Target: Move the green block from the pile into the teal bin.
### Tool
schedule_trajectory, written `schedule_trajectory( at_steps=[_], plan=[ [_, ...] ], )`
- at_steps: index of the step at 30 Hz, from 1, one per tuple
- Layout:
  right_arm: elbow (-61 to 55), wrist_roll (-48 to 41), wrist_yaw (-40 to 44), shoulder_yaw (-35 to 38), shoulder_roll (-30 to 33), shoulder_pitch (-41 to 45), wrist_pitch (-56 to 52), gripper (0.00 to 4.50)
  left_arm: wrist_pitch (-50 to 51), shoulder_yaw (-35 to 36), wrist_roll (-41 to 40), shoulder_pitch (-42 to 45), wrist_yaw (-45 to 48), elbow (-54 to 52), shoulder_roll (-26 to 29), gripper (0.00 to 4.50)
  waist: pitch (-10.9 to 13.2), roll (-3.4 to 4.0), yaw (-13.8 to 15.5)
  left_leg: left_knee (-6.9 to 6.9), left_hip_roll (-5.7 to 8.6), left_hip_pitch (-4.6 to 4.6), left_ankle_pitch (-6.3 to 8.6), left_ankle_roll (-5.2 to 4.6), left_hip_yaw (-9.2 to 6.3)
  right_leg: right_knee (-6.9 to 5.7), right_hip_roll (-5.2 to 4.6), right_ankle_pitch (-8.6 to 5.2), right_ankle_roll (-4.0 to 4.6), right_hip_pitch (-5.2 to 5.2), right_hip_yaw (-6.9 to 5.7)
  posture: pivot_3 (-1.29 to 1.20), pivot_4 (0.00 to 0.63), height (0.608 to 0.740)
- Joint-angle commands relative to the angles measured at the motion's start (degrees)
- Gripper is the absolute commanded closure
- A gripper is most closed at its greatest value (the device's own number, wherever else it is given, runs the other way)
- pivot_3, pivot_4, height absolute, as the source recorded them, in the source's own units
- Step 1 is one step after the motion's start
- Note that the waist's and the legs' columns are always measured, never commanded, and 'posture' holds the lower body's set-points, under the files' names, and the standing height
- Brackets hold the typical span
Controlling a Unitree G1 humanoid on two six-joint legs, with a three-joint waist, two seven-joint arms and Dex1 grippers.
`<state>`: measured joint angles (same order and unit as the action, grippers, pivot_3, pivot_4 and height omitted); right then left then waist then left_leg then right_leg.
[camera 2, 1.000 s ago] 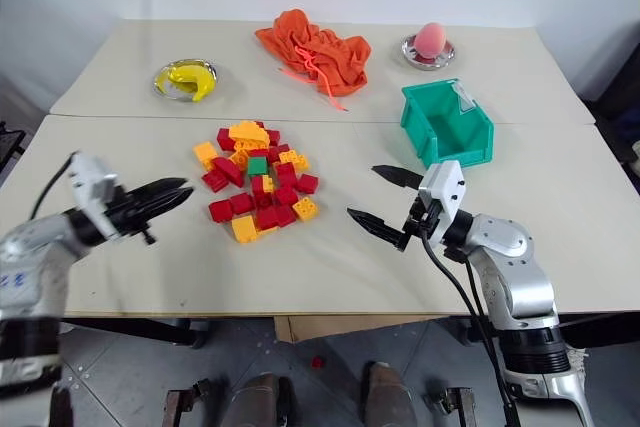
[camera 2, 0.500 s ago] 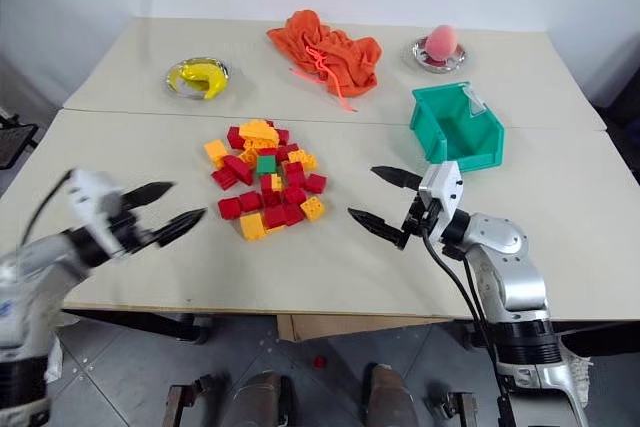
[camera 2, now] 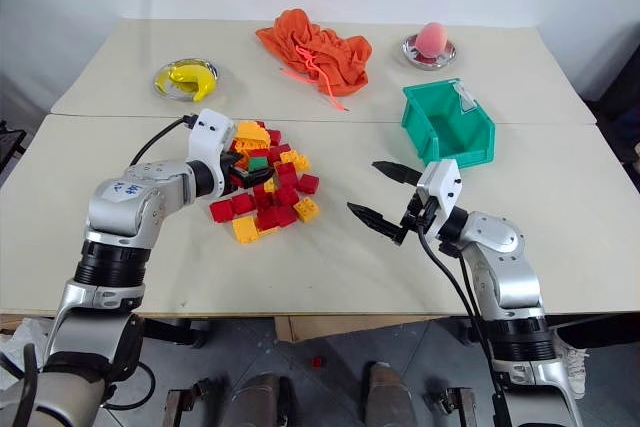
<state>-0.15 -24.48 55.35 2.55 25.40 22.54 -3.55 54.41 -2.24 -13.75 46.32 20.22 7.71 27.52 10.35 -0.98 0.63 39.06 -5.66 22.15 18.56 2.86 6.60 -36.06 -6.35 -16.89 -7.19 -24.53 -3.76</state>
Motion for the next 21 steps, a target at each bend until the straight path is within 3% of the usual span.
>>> schedule_trajectory(
  at_steps=[1,10,15,18,21],
  plan=[
    [-3.2,-0.8,-1.2,1.2,-0.2,-1.2,0.9,0.00,1.2,0.0,1.7,2.2,-1.3,1.8,-1.0,0.40,0.0,0.00,0.1,0.00,0.00,0.00,0.00,0.00,0.00,0.00,0.00,0.00,0.00,0.00,0.00,0.00,0.150,0.740],
    [-7.3,-1.4,-3.5,1.0,-0.5,-4.5,-0.2,0.00,5.1,-1.6,0.7,4.3,2.5,8.3,-4.0,0.40,0.0,0.01,0.6,0.03,0.01,-0.03,0.00,0.00,0.02,-0.01,0.00,0.01,-0.02,0.03,0.03,0.00,0.150,0.740],
    [-9.3,-1.6,-4.4,0.4,-1.1,-6.1,-0.5,0.00,5.8,-4.2,2.0,5.6,5.3,10.3,-2.8,0.40,0.0,0.01,0.5,0.02,0.01,-0.04,0.00,0.00,0.04,0.01,0.01,0.01,-0.02,0.03,0.05,0.00,0.150,0.740],
    [-9.2,-1.6,-5.2,0.6,-2.2,-6.3,0.1,0.00,5.2,-6.2,3.5,5.1,7.3,10.9,-0.2,0.95,0.0,0.01,0.4,0.02,0.00,-0.07,0.00,0.00,0.06,-0.02,0.02,0.01,-0.02,0.02,0.06,0.00,0.150,0.740],
    [-10.6,-1.1,-6.4,-0.2,-3.5,-7.6,0.3,0.00,3.8,-5.5,3.4,3.0,8.4,9.6,2.1,1.89,0.0,0.02,0.0,0.01,-0.01,-0.08,0.00,0.00,0.06,-0.02,0.02,0.01,-0.02,0.02,0.07,0.00,0.150,0.740]
  ],
)
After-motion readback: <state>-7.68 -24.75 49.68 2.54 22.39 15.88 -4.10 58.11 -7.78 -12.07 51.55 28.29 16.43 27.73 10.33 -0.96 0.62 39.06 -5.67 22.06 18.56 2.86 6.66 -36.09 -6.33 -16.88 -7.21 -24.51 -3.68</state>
